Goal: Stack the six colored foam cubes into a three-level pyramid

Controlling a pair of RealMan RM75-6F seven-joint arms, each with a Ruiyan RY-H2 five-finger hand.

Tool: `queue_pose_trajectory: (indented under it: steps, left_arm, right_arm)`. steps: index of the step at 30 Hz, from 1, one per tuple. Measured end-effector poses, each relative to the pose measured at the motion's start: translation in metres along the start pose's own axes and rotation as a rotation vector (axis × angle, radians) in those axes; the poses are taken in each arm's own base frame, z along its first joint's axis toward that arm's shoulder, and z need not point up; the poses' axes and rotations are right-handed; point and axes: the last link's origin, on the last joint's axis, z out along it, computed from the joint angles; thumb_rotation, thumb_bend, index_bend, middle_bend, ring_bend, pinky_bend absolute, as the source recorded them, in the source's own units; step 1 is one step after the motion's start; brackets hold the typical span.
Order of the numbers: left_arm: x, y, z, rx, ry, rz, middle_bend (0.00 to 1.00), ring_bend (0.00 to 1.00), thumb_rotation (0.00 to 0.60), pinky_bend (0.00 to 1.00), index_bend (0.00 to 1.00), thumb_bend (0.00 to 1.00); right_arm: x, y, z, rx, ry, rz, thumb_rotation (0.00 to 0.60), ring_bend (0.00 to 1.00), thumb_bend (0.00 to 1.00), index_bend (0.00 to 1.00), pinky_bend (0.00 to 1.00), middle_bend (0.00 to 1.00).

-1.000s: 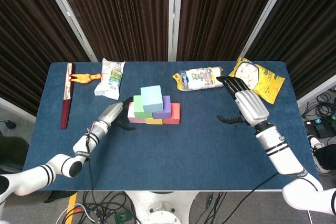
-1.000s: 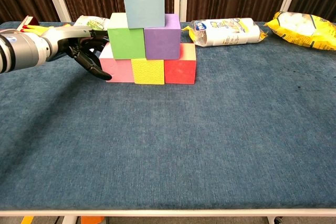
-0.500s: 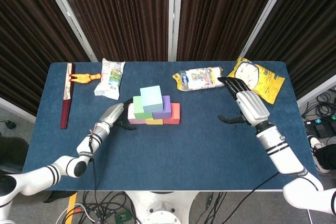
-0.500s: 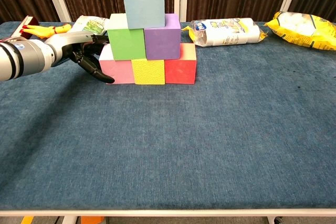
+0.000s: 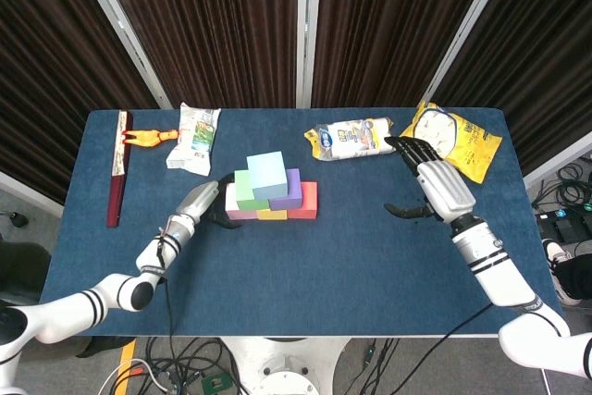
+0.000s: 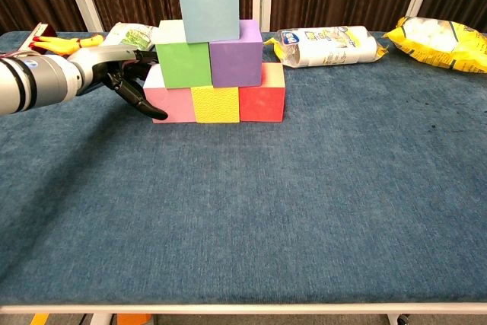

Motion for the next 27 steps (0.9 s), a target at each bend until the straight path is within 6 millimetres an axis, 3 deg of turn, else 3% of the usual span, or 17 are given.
queue_pose_trajectory:
  steps: [12,16,20,27]
  left_arm:
    - [-0.002,0.000,0.000,0.006,-0.008,0.010,0.26,0.17,0.600,0.29,0.14,0.00]
    - [0.002,-0.003,-0.002,0.010,0.009,0.000,0.21,0.17,0.600,0.29,0.09,0.00]
    - [0.011,-0.006,-0.008,0.010,0.038,-0.001,0.13,0.11,0.600,0.26,0.07,0.00]
    - [0.039,-0.022,-0.038,0.016,0.138,0.040,0.12,0.10,0.600,0.22,0.06,0.00]
  right_arm:
    - [0.000,0.004,-0.001,-0.006,-0.001,0.011,0.600,0.00,0.10,0.00,0.00,0.07]
    - [0.001,0.004,-0.001,-0.006,0.005,0.014,0.600,0.00,0.10,0.00,0.00,0.07]
    - [0.004,0.006,-0.004,-0.008,0.016,0.010,0.600,0.00,0.10,0.00,0.00,0.07]
    - [0.012,0.013,-0.016,-0.032,0.046,0.005,0.600,0.00,0.10,0.00,0.00,0.07]
